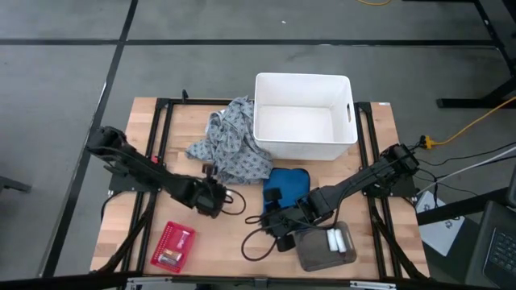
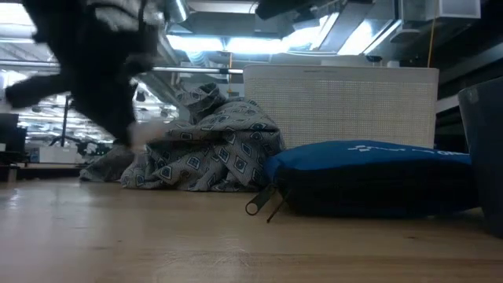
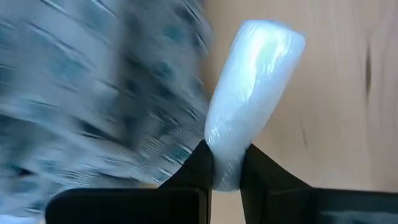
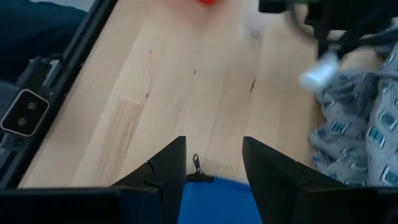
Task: Pick & Place Medicine items
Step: Put the white rolled gauze into the black bin
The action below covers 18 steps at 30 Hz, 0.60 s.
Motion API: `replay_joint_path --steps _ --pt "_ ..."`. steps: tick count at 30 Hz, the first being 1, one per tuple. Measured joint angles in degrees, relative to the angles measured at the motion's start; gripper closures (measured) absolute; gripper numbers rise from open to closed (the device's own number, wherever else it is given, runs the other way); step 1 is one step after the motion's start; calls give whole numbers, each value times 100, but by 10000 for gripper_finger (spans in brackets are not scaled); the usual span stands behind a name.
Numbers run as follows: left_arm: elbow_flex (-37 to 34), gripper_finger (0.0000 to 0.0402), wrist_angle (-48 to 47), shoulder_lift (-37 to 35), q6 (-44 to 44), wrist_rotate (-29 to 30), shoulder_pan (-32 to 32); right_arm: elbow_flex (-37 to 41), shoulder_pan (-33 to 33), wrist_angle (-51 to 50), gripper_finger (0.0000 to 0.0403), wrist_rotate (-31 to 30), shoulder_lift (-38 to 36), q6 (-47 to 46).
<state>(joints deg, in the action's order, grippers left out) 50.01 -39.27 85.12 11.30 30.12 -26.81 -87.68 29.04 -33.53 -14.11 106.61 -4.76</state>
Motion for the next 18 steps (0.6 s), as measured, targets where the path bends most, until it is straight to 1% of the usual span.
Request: replay_joint_path --steps 4,8,11,15,18 --pt "32 361 348 -723 -91 634 -43 0 2 225 242 -114 0 208" --pt "29 363 849 -1539 -340 1236 -183 0 2 590 242 -608 -2 393" --pt "-68 366 1451 -2095 -657 1563 -345 0 1 1089 242 -1032 -2 651" --pt "-431 363 2468 -2681 -1063 1734 -506 0 -10 1903 242 -1676 -4 1152" --pt "-812 364 3292 -2981 -1224 1745 -564 0 -62 2387 242 -1790 -9 1569"
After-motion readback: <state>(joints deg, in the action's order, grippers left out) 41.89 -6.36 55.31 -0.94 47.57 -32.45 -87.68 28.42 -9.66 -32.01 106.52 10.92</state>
